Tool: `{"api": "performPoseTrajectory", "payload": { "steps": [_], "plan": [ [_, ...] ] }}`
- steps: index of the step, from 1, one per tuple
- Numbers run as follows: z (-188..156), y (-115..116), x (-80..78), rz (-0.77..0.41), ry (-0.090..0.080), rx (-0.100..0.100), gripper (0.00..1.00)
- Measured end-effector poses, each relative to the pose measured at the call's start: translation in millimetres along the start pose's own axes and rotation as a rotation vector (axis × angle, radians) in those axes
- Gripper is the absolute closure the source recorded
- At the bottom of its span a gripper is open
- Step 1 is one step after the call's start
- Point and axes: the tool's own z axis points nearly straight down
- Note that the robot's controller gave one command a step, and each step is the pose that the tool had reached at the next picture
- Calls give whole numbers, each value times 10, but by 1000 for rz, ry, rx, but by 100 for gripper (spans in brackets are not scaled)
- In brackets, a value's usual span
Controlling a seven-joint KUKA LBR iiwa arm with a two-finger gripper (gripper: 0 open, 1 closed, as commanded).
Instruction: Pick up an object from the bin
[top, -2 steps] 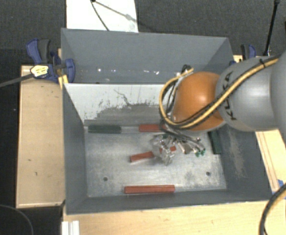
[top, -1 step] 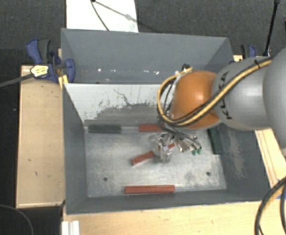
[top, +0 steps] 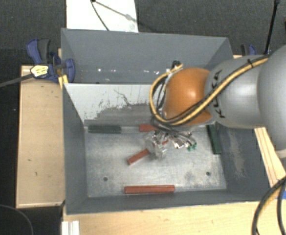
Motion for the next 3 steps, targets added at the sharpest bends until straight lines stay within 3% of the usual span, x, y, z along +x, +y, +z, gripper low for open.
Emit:
{"api": "performPoseTrajectory", "payload": {
  "steps": [1, 2, 3],
  "plan": [
    [-347, 29, 253, -381, 7, -5, 100],
    [-337, 36, 254, -380, 8, -6, 0],
    [29, 235, -209, -590, 4, -7, 0]
  ]
}}
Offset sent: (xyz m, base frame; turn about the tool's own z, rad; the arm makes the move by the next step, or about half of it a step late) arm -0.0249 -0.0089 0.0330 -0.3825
